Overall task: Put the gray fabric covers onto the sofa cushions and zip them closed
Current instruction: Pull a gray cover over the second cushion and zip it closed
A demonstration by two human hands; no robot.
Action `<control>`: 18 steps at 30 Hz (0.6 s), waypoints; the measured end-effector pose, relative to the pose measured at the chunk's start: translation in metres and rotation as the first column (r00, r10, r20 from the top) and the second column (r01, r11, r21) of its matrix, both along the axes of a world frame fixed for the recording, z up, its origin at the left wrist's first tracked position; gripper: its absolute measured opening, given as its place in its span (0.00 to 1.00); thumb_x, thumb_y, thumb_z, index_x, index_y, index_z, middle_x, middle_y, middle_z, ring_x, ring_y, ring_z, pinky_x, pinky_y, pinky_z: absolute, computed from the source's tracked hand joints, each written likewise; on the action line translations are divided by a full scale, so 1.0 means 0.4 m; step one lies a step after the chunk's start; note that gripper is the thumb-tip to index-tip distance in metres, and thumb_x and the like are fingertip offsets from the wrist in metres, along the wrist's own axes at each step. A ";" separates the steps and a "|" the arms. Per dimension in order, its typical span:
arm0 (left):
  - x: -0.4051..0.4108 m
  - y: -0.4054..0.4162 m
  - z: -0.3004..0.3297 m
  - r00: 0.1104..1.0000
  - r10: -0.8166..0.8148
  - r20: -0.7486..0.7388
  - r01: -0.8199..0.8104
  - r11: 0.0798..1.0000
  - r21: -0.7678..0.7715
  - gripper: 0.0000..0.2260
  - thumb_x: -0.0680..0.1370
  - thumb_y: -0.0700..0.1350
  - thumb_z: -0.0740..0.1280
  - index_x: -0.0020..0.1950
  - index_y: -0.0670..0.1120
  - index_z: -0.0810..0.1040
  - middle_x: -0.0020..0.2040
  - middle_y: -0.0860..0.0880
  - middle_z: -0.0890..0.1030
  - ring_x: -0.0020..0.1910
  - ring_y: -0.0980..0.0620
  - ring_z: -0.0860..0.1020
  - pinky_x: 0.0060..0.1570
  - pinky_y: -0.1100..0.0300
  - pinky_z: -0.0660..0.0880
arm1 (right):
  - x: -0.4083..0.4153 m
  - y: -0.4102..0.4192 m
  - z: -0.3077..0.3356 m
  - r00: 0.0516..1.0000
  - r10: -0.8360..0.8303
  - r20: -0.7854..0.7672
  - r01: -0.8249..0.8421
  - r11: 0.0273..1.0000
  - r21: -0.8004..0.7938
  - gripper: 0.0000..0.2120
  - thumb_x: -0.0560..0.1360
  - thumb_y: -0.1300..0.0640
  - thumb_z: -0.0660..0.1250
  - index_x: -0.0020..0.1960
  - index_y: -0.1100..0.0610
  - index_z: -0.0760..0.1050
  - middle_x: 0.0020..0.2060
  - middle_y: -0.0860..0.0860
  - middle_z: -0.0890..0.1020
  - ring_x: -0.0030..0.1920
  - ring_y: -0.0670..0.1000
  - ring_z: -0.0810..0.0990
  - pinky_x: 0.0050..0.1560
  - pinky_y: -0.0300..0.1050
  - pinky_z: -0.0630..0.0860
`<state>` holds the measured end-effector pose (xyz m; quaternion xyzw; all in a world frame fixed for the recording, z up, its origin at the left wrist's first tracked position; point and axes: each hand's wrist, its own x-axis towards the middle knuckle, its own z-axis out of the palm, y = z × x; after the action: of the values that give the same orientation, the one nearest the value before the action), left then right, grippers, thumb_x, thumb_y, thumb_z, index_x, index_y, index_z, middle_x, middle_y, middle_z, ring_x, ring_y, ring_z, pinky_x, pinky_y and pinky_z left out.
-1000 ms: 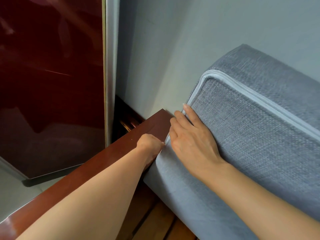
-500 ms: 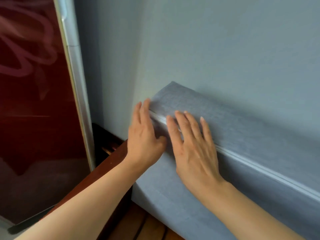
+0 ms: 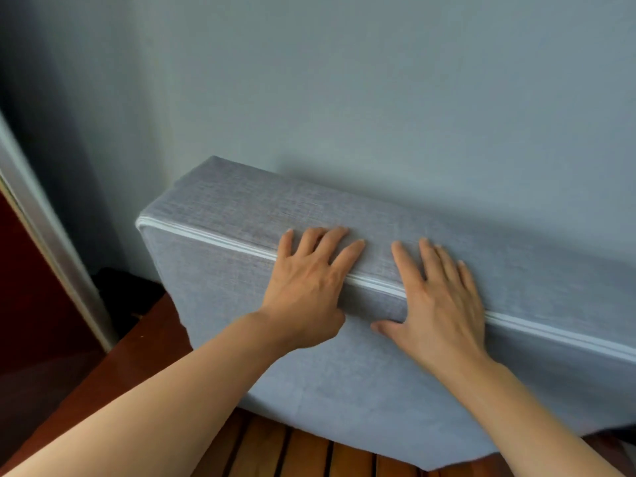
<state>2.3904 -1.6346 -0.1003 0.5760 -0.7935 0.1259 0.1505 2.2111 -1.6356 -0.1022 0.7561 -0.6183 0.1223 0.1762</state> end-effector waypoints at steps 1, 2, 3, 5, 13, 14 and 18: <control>-0.004 0.004 -0.004 1.000 -0.001 -0.007 0.001 1.000 -0.019 0.39 0.60 0.53 0.68 0.71 0.50 0.66 0.69 0.47 0.68 0.64 0.43 0.67 0.63 0.43 0.62 | 0.003 0.005 -0.003 1.000 0.001 0.008 -0.001 1.000 0.000 0.55 0.49 0.39 0.81 0.71 0.55 0.67 0.67 0.63 0.71 0.67 0.63 0.69 0.66 0.60 0.65; -0.003 0.008 -0.010 1.000 -0.004 -0.012 0.004 0.999 -0.040 0.38 0.58 0.53 0.69 0.69 0.50 0.69 0.66 0.47 0.70 0.61 0.43 0.69 0.61 0.44 0.64 | 0.004 0.014 -0.007 1.000 0.001 0.016 -0.001 1.000 -0.003 0.54 0.50 0.39 0.80 0.72 0.54 0.66 0.68 0.63 0.70 0.68 0.63 0.68 0.67 0.59 0.64; 0.002 0.015 -0.017 1.000 -0.009 -0.018 0.008 0.998 -0.061 0.38 0.57 0.54 0.69 0.68 0.49 0.70 0.64 0.47 0.71 0.58 0.43 0.70 0.58 0.46 0.66 | 0.006 0.024 -0.011 1.000 0.005 0.024 -0.004 1.000 -0.008 0.54 0.51 0.39 0.80 0.72 0.54 0.65 0.68 0.63 0.69 0.69 0.63 0.67 0.68 0.59 0.63; 0.011 0.039 -0.031 0.999 -0.031 -0.022 0.029 0.993 -0.111 0.38 0.56 0.54 0.71 0.66 0.49 0.71 0.62 0.47 0.72 0.55 0.44 0.71 0.55 0.48 0.66 | 0.010 0.055 -0.021 1.000 0.001 0.024 0.000 1.000 -0.025 0.54 0.52 0.39 0.80 0.72 0.55 0.64 0.69 0.64 0.68 0.69 0.64 0.66 0.69 0.58 0.62; 0.038 0.212 -0.089 0.996 -0.078 -0.041 0.068 0.976 -0.207 0.34 0.58 0.49 0.76 0.63 0.48 0.73 0.57 0.46 0.74 0.51 0.44 0.69 0.49 0.51 0.62 | 0.047 0.256 -0.074 0.999 -0.031 0.045 0.033 0.998 -0.062 0.54 0.57 0.42 0.79 0.75 0.55 0.58 0.73 0.63 0.61 0.74 0.63 0.58 0.72 0.56 0.55; 0.040 0.238 -0.095 0.996 -0.077 -0.037 0.068 0.977 -0.203 0.34 0.58 0.49 0.76 0.63 0.48 0.73 0.56 0.45 0.74 0.51 0.43 0.69 0.49 0.51 0.62 | 0.051 0.283 -0.083 0.999 -0.030 0.045 0.033 0.998 -0.060 0.54 0.58 0.42 0.79 0.76 0.55 0.58 0.73 0.63 0.60 0.74 0.63 0.57 0.73 0.57 0.55; 0.027 0.329 -0.110 0.999 -0.037 -0.039 0.030 0.984 -0.174 0.36 0.59 0.44 0.75 0.66 0.46 0.71 0.51 0.44 0.72 0.47 0.43 0.68 0.47 0.50 0.64 | 0.056 0.375 -0.114 0.998 -0.023 0.056 0.026 0.999 -0.045 0.53 0.60 0.44 0.78 0.77 0.56 0.55 0.75 0.63 0.55 0.75 0.62 0.53 0.73 0.58 0.53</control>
<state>2.4012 -1.5030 -0.1444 0.5499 -0.7857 0.1797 0.2191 2.2336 -1.4856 -0.1477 0.7406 -0.6292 0.1550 0.1775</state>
